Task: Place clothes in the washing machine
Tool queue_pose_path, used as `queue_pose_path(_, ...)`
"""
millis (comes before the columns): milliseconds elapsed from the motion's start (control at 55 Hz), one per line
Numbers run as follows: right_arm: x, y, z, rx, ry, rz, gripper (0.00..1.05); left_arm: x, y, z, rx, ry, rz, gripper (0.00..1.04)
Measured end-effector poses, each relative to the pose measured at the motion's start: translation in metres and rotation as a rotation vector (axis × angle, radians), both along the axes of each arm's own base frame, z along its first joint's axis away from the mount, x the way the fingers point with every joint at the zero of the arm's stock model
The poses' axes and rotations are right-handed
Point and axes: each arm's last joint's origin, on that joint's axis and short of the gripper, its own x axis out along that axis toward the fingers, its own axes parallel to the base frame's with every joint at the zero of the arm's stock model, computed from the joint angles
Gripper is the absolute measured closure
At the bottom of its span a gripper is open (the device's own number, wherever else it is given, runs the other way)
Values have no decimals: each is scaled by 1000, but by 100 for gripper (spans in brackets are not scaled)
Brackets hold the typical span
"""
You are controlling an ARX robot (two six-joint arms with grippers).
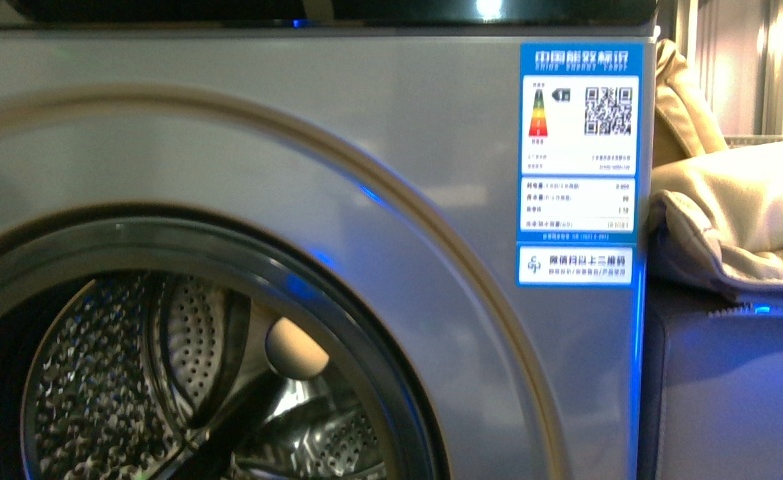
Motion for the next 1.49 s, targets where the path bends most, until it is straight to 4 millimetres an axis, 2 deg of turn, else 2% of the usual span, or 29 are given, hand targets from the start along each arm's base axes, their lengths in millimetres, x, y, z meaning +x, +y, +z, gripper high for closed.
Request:
queue_pose_path(309,27,12,-29,-4,-14,37,8,0,0,0,0,0,0,7)
queue_pose_path(455,34,15,-41,-15,-2,36,8,0,0,0,0,0,0,7)
queue_pose_path(727,42,20,-73,-11,10,23,8,0,0,0,0,0,0,7)
queue_pose_path(1145,49,30,-103,5,8,24,8,0,0,0,0,0,0,7)
queue_pose_path(1491,54,19,-126,10,7,25,8,0,0,0,0,0,0,7)
